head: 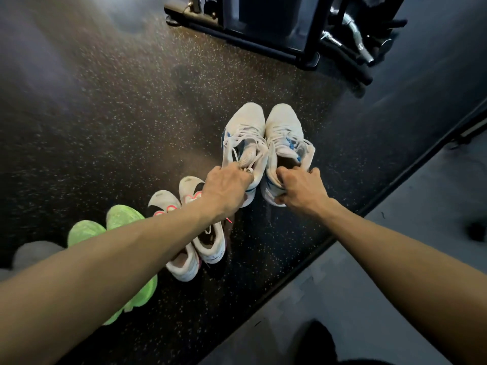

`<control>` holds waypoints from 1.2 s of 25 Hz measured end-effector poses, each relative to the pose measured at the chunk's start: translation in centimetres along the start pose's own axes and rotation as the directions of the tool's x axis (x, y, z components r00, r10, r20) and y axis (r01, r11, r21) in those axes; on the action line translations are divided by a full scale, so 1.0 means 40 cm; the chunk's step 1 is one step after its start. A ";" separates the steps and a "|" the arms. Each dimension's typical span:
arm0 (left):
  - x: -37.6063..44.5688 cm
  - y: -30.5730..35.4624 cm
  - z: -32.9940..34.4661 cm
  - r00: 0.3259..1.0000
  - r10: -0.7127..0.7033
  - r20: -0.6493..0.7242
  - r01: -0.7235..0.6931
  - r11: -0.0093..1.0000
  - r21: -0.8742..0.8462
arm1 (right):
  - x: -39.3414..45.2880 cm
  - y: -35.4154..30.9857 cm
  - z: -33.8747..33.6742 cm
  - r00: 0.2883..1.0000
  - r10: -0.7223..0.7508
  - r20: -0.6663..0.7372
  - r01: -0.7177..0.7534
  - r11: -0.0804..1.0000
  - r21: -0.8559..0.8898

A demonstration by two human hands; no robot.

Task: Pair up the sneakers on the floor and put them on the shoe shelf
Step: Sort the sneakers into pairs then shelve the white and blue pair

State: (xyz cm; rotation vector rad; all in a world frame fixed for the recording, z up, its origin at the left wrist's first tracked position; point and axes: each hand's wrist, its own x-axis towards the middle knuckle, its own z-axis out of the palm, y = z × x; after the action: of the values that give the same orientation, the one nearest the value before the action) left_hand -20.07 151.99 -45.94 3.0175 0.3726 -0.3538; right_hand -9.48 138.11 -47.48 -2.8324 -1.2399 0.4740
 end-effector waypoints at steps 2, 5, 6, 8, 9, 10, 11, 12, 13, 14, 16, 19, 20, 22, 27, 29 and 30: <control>-0.050 0.001 -0.155 1.000 -0.010 0.005 0.010 1.000 -0.028 | -0.047 -0.031 -0.159 1.000 -0.012 0.009 0.011 1.000 0.024; -0.133 0.014 -0.413 1.000 -0.019 -0.019 0.018 0.999 -0.043 | -0.127 -0.076 -0.423 0.999 -0.035 0.003 0.035 0.999 0.017; -0.161 0.016 -0.505 0.999 -0.025 -0.025 0.023 0.999 -0.049 | -0.153 -0.092 -0.516 0.999 -0.043 0.003 0.043 0.999 0.007; -0.208 0.029 -0.671 0.998 -0.035 -0.044 0.032 0.998 -0.052 | -0.200 -0.116 -0.680 0.999 -0.052 -0.011 0.052 0.999 0.009; -0.233 0.038 -0.767 0.997 -0.036 -0.062 0.033 0.998 -0.057 | -0.230 -0.126 -0.775 0.999 -0.052 -0.015 0.053 0.998 0.019; -0.264 0.047 -0.861 0.996 -0.039 -0.074 0.035 0.998 -0.059 | -0.265 -0.140 -0.869 0.998 -0.054 -0.014 0.055 0.998 0.026; -0.297 0.054 -0.952 0.996 -0.044 -0.083 0.040 0.998 -0.052 | -0.299 -0.158 -0.957 0.998 -0.057 -0.023 0.058 0.998 0.030; -0.327 0.062 -1.036 0.995 -0.045 -0.092 0.041 0.998 -0.042 | -0.334 -0.174 -1.042 0.998 -0.060 -0.037 0.061 0.998 0.026; -0.357 0.068 -1.111 0.994 -0.045 -0.096 0.041 0.998 -0.041 | -0.371 -0.189 -1.117 0.997 -0.058 -0.045 0.059 0.998 0.018; -0.389 0.074 -1.176 0.994 -0.045 -0.095 0.041 0.998 -0.044 | -0.410 -0.204 -1.180 0.998 -0.048 -0.045 0.048 0.999 0.010; -0.444 0.083 -1.262 0.995 -0.054 -0.085 0.048 0.996 -0.069 | -0.478 -0.231 -1.261 0.999 -0.017 -0.041 0.017 1.000 0.006; -0.530 0.098 -1.359 0.997 -0.029 -0.066 0.023 0.995 -0.100 | -0.590 -0.276 -1.338 0.998 0.048 -0.046 -0.045 0.998 0.053; -0.560 0.105 -1.377 0.998 -0.010 -0.058 0.004 0.994 -0.109 | -0.628 -0.291 -1.352 0.996 0.078 -0.042 -0.074 0.994 0.080; -0.619 0.119 -1.389 0.999 0.028 -0.029 -0.031 0.993 -0.113 | -0.703 -0.321 -1.357 0.991 0.133 -0.026 -0.129 0.985 0.117; -0.756 0.161 -1.360 0.987 0.147 0.060 -0.142 0.987 -0.077 | -0.900 -0.378 -1.288 0.967 0.257 0.004 -0.254 0.955 0.152; -0.808 0.196 -1.330 0.973 0.212 0.092 -0.206 0.976 -0.066 | -0.987 -0.393 -1.246 0.950 0.311 0.020 -0.310 0.936 0.166; -0.832 0.219 -1.315 0.963 0.245 0.112 -0.239 0.969 -0.066 | -1.034 -0.398 -1.225 0.940 0.340 0.033 -0.340 0.923 0.180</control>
State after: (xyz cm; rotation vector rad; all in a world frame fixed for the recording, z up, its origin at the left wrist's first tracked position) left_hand -37.84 141.53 13.42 2.9265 0.0015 -0.4927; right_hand -33.66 124.53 12.49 -2.8878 -0.6584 0.5641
